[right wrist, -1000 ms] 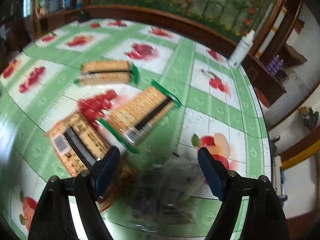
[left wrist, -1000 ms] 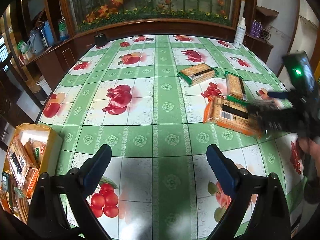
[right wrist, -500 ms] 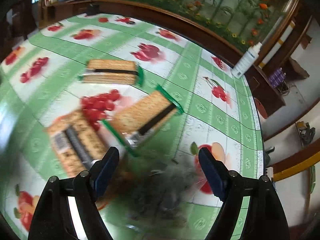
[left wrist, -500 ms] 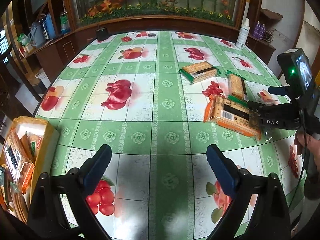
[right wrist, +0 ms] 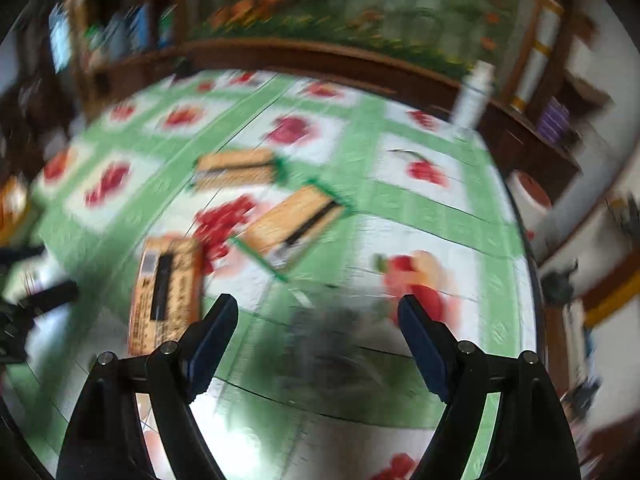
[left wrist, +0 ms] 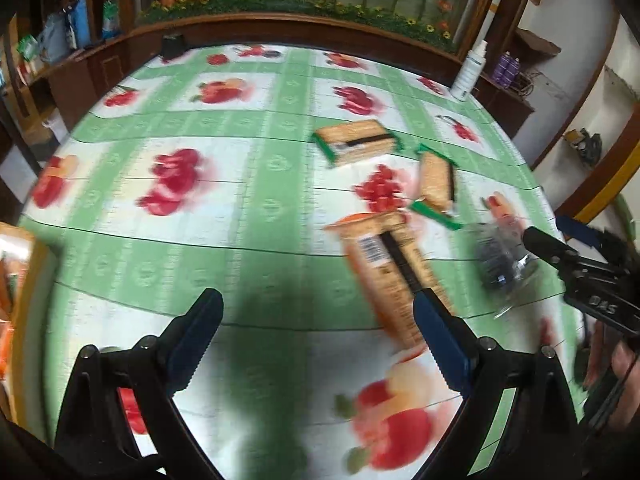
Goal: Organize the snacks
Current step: 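Grasp the clear plastic snack bag with right tool while left tool grasps beige cracker pack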
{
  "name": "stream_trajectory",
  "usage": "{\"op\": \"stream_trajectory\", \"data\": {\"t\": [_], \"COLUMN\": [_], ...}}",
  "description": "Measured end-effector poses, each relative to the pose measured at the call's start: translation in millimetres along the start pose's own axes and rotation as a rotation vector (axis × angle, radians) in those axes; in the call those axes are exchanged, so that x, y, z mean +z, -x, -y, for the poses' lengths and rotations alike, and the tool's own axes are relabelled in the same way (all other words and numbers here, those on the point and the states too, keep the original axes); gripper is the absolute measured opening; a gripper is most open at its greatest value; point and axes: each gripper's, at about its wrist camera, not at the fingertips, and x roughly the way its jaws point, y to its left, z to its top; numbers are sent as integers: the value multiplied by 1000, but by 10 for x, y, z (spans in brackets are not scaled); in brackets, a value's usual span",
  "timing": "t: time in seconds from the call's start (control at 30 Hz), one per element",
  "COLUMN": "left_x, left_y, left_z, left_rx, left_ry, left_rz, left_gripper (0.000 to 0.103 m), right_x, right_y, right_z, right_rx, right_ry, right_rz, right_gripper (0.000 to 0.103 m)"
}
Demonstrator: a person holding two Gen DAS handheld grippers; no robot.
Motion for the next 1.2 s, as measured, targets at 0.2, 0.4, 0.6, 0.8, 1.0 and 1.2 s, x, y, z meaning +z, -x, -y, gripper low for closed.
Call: {"op": "stream_trajectory", "data": {"t": [0.2,0.4,0.6,0.8,1.0,1.2], "left_x": [117,149,114,88,22,-159], "left_y": [-299,-580,-718,-693,-592,-414], "left_z": [348,485,512,450,359,166], "left_rx": [-32,-12,51,57,18,25], "left_ry": [38,59,21,-88,-143,-141], "left_rz": [-36,-89,-109,-67,-69,-65], "left_gripper": [96,96,99,74,61,61], "right_x": [-141,-211,-132,-250,-286,-409], "right_y": [-9,-204,-513,-622,-448,-300], "right_z": [447,336,262,172,105,-108], "right_rx": [58,118,136,153,152,208], "right_ry": [-238,-246,-184,-143,-127,-112], "right_rz": [-13,-37,-118,-100,-47,-20], "right_gripper": [84,84,84,60,50,50]}}
